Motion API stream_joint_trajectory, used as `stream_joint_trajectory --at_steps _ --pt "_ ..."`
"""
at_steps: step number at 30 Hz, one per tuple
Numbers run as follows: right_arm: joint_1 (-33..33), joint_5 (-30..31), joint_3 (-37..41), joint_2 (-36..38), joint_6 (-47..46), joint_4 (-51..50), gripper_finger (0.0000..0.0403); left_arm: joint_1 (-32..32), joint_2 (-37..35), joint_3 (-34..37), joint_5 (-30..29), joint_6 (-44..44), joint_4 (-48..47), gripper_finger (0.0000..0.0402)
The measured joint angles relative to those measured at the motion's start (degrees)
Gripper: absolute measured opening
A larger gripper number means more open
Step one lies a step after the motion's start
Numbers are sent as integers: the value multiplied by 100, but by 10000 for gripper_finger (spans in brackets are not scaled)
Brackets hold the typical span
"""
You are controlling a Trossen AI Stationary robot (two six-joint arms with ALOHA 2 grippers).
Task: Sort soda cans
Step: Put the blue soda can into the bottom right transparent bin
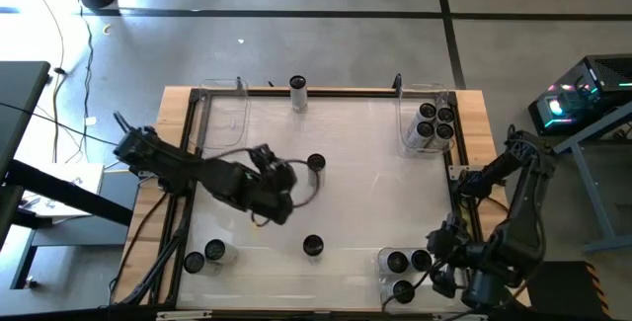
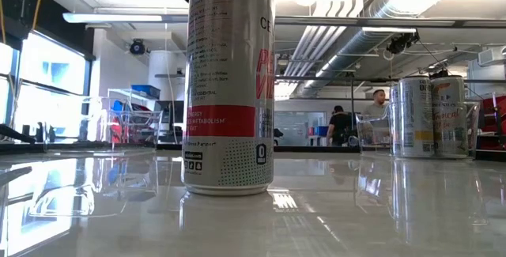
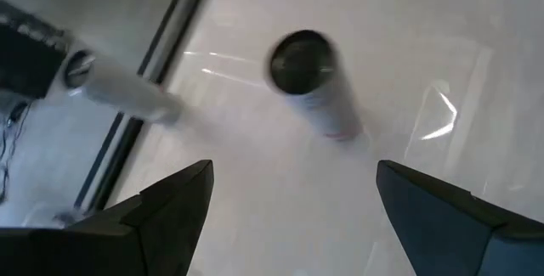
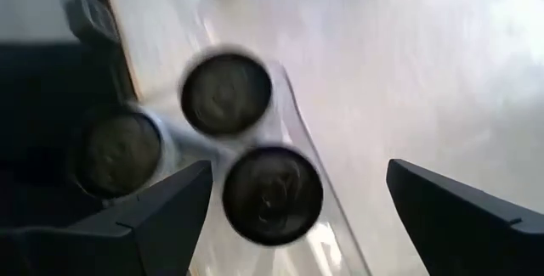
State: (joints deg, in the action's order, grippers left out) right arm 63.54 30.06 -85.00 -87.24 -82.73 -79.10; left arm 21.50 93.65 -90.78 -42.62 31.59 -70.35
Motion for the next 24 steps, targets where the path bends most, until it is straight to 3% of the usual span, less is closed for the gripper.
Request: stream_joint_trajectory --at_steps 6,12,17,24 --pt "254 1976 -94 2 390 -8 350 95 -1086 388 -3 377 -300 320" --pt "152 2952 320 -7 1248 1002 350 451 -2453 1396 634 638 119 319" --pt "-213 2989 653 -9 2719 2515 351 1217 -2875 1734 1883 1094 -21 319" --pt "-627 2938 757 -11 4693 3606 351 2317 -2309 1240 3215 3423 -1112 319"
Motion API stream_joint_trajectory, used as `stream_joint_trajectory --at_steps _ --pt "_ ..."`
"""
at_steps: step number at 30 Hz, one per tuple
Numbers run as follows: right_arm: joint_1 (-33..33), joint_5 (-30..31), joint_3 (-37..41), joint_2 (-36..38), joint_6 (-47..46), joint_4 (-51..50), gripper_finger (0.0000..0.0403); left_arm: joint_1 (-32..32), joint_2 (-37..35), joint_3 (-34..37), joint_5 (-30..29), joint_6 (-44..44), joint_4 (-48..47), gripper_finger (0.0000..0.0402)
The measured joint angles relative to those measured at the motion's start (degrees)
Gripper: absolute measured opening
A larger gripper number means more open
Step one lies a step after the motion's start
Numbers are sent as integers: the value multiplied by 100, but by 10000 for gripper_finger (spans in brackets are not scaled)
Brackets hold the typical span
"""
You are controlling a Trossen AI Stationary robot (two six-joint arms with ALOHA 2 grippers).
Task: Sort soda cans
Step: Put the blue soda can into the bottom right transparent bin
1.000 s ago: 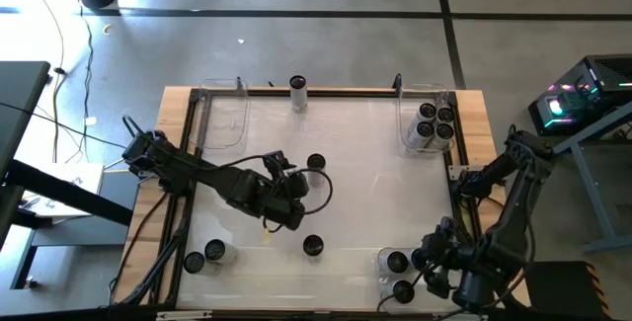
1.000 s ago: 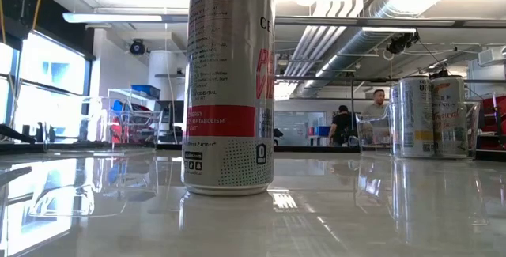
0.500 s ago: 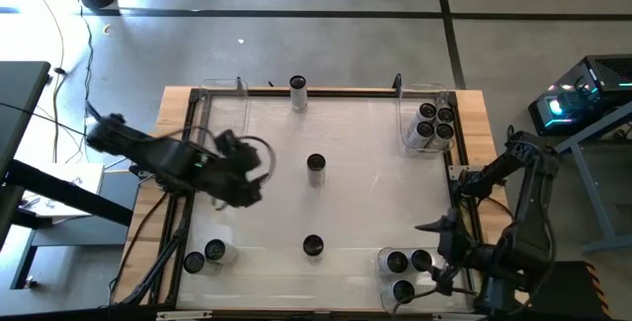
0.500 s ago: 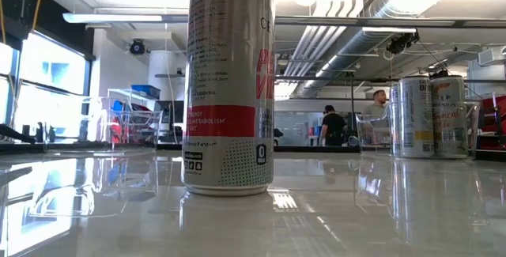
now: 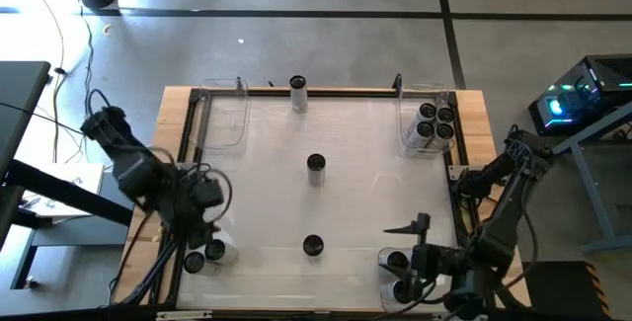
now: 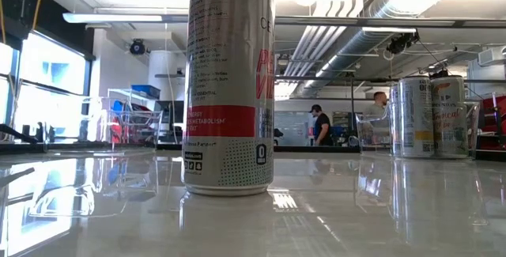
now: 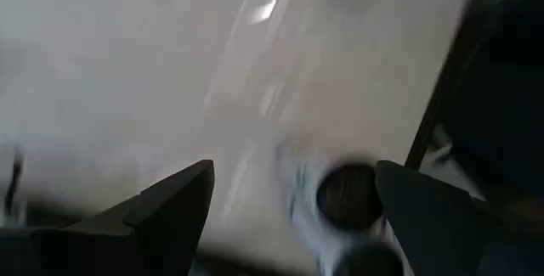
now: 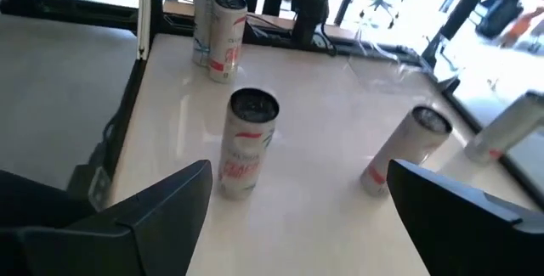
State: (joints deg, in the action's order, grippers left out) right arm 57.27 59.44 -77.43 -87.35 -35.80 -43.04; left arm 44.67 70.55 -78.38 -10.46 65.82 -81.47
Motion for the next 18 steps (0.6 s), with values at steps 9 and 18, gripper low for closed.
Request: stream_joint_trajectory --at_steps 9,18 --pt "-142 -51 2 0 751 -1 351 1107 1067 -300 1234 1829 -781 319" --pt "-137 -265 2 0 1139 -159 351 1319 1366 -300 2502 2487 -471 319"
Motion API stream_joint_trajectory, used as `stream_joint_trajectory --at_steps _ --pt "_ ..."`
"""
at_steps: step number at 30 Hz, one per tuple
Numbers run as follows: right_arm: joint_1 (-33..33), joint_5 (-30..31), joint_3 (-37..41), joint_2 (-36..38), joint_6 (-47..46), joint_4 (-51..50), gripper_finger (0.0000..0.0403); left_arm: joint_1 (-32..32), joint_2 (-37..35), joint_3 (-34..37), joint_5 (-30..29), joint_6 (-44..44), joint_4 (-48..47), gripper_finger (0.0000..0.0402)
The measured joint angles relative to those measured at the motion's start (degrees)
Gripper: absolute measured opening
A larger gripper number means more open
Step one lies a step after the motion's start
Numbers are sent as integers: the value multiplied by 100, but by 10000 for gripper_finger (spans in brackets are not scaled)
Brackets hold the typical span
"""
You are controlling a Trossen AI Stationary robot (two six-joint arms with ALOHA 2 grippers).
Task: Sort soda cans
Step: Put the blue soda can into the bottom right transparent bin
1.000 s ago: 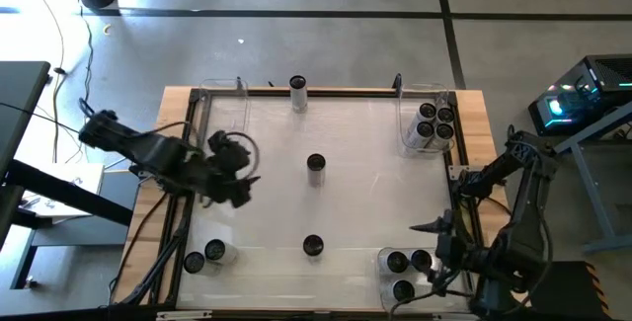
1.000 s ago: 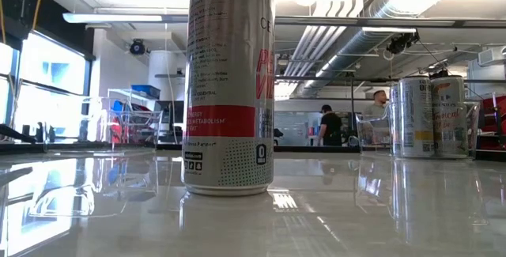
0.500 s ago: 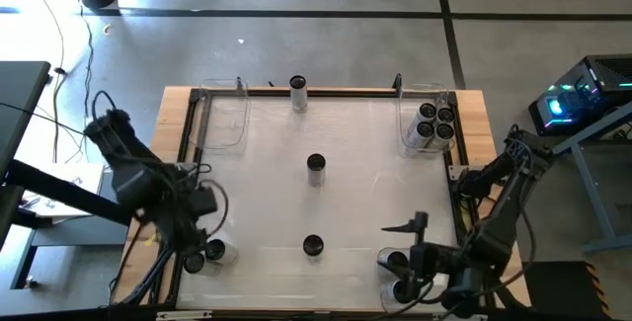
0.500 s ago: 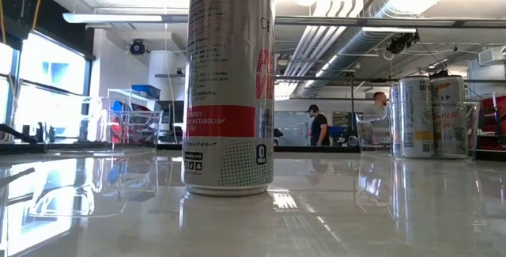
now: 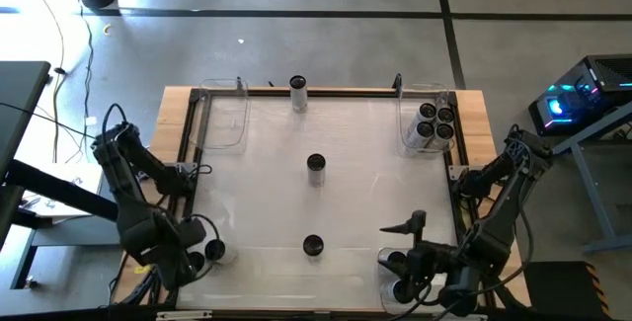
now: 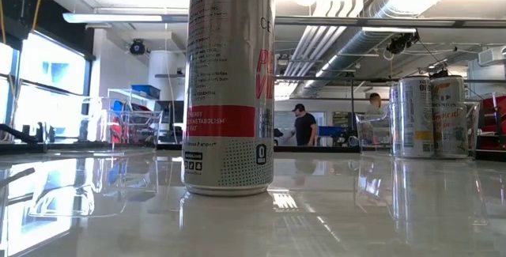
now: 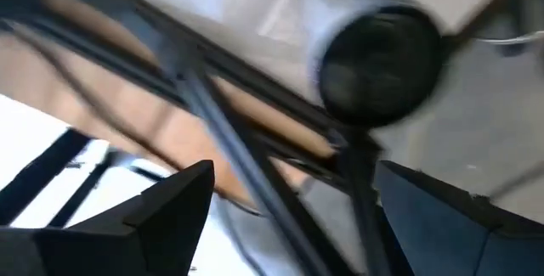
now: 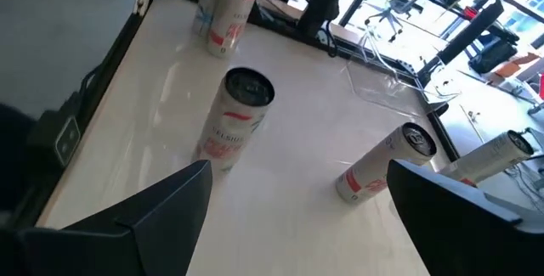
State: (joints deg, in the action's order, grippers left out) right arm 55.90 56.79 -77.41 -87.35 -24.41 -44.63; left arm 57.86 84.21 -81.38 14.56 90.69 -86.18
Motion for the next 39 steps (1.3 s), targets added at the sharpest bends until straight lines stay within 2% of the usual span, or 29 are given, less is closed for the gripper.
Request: stream_joint_trajectory --at_steps 4,8,17,21,23,31,36,39 --pt "0 -15 2 -2 49 -180 351 60 -97 -7 -59 457 837 319" --pt "0 -20 3 -2 49 -323 351 196 41 -9 -497 615 1128 319" --pt "0 25 450 -4 -119 -266 351 302 760 -4 -673 166 916 319" --pt "0 25 592 -4 -254 -96 351 304 963 -4 -936 89 857 319" --pt "0 25 601 -4 -223 -11 351 300 1020 -4 -1110 75 857 319" --pt "0 25 601 -4 -211 56 351 327 1060 -4 -1133 34 663 319" --pt "0 25 601 -4 -211 108 351 337 1059 -4 -1656 -53 485 319" --pt "0 25 601 -4 -211 117 351 335 1059 1 -1739 -138 483 319"
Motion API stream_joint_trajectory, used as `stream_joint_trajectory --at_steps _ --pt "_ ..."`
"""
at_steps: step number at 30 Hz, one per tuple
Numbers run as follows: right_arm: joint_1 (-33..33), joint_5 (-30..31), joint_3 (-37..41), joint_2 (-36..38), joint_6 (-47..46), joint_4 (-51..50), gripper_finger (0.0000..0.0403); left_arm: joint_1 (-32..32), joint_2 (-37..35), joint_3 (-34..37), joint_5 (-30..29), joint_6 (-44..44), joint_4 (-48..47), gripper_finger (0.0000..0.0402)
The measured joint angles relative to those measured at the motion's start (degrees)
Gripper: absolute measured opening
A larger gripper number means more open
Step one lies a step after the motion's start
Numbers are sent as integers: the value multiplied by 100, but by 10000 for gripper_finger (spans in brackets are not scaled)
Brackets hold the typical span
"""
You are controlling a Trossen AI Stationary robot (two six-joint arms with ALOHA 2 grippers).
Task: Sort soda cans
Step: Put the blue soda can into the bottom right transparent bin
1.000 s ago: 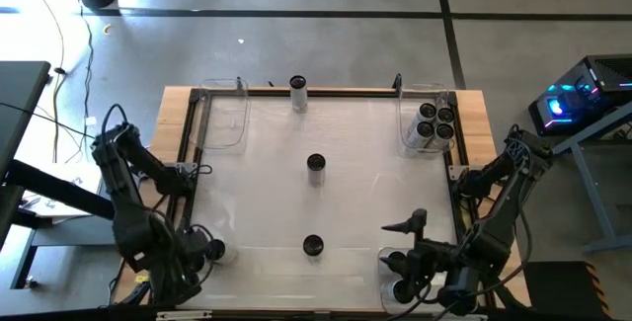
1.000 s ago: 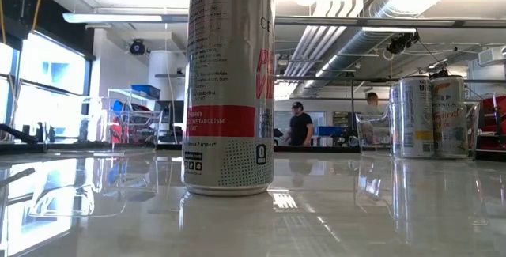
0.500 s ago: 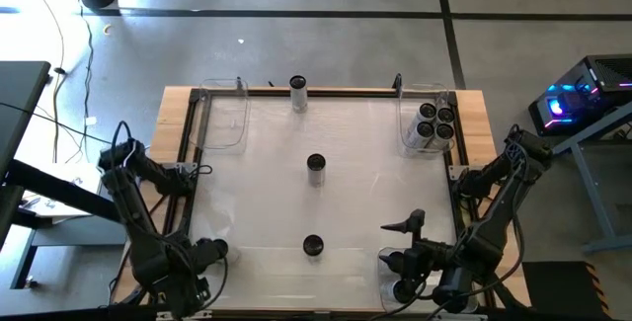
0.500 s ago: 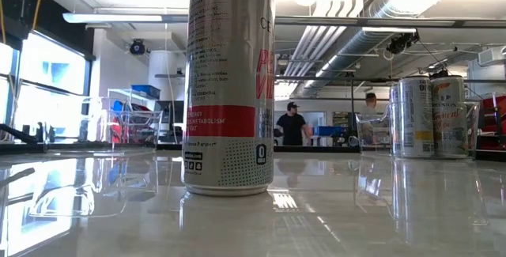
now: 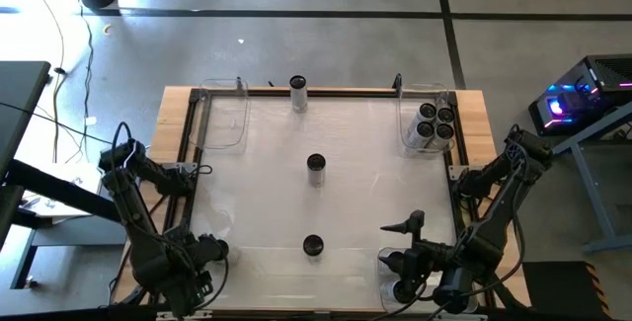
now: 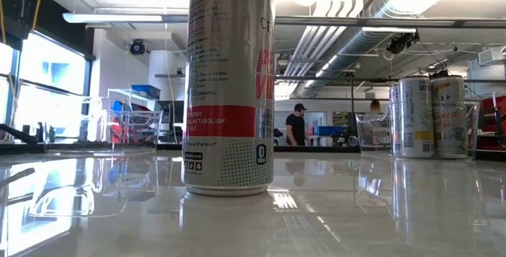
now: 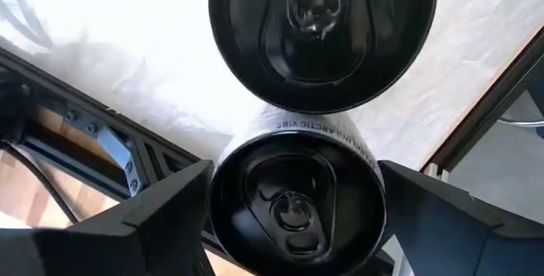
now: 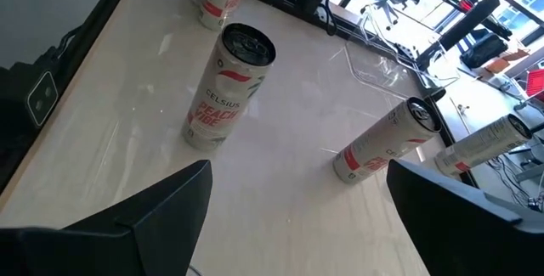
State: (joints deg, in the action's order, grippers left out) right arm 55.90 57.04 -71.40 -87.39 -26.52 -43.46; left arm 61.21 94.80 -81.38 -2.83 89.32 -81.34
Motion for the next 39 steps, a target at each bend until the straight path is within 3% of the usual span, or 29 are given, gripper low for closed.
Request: stream_joint_trajectory --at_steps 6,13,20,22,26,30,39 --pt "2 0 0 0 -2 2 351 2 2 268 121 1 74 312" --pt "2 2 0 0 -2 2 351 -10 -83 310 123 18 55 260" --pt "2 1 0 0 -2 4 351 -68 -489 251 396 328 -562 259" --pt "2 2 0 0 -2 3 351 -140 -647 163 356 404 -950 259" --pt "2 13 -2 0 -2 15 351 -525 -1168 262 -131 404 -820 259" --pt "2 46 -3 0 -2 22 351 -1228 -1494 334 -577 -169 -895 259" --pt "2 46 -7 0 -51 112 351 -3071 -1497 334 -885 -2816 -757 259"
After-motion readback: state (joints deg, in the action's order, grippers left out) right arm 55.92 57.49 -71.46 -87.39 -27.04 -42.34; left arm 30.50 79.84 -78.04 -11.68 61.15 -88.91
